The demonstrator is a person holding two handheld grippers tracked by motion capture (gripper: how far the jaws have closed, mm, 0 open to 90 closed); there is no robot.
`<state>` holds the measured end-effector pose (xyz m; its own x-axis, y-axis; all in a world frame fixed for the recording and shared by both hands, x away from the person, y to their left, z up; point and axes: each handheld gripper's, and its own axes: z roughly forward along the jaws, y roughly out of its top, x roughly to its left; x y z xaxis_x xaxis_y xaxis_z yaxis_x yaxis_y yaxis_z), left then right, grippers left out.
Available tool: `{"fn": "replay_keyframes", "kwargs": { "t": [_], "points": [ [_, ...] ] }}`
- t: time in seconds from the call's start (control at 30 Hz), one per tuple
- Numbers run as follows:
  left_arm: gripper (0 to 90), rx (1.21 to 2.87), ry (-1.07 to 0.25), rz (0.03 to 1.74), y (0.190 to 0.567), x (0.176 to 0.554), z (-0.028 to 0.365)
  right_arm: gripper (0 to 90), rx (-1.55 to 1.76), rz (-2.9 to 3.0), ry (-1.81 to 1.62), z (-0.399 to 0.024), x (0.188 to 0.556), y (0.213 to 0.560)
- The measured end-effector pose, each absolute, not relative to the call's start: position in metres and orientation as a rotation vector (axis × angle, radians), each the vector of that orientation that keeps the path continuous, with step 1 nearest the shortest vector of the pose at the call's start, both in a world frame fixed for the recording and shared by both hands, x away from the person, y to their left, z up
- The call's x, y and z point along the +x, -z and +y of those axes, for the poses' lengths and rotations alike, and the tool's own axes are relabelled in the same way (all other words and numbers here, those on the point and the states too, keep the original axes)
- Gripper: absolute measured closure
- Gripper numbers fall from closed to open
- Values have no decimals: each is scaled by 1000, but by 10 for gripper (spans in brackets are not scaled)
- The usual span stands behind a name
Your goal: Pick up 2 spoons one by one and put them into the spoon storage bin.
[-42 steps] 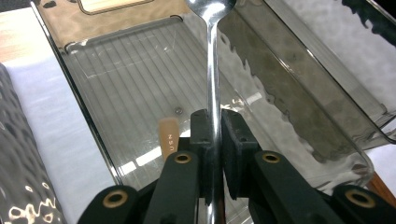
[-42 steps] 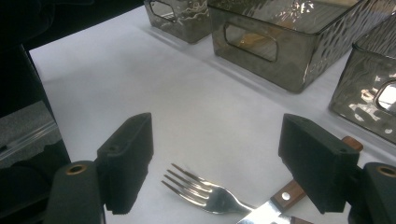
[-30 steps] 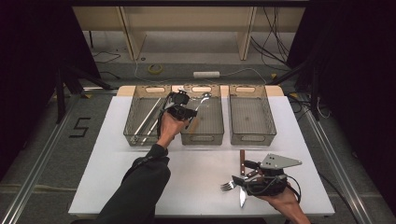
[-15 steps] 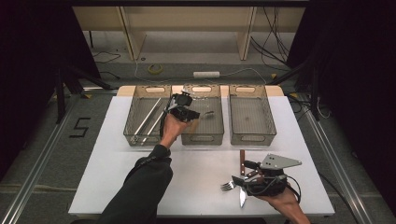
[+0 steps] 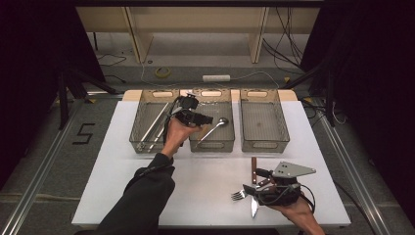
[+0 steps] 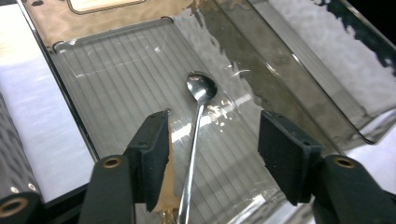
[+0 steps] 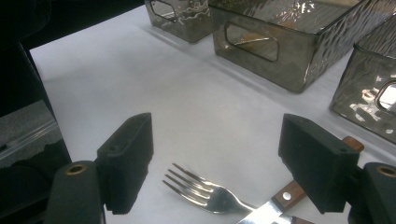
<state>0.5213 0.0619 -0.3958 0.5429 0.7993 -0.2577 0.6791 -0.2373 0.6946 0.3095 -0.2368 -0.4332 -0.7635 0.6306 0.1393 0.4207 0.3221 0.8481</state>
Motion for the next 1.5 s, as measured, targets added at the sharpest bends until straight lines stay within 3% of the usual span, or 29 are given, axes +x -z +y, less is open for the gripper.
{"fn": "replay_keyframes", "kwargs": {
  "t": [0.43,0.97,1.1,1.5],
  "points": [
    [333,1907,-192,1098,381,483,101,273,969,2364,-1402,-238,312,433],
    [260,1818,-151,1012,392,431,142,300,1021,2338,-1356,-246,329,435],
    [259,1813,-225,990,396,420,149,307,1024,2336,-1345,-247,334,435],
    [220,1814,-214,932,404,392,159,454,1025,2357,-1294,-249,356,439]
  ]
}}
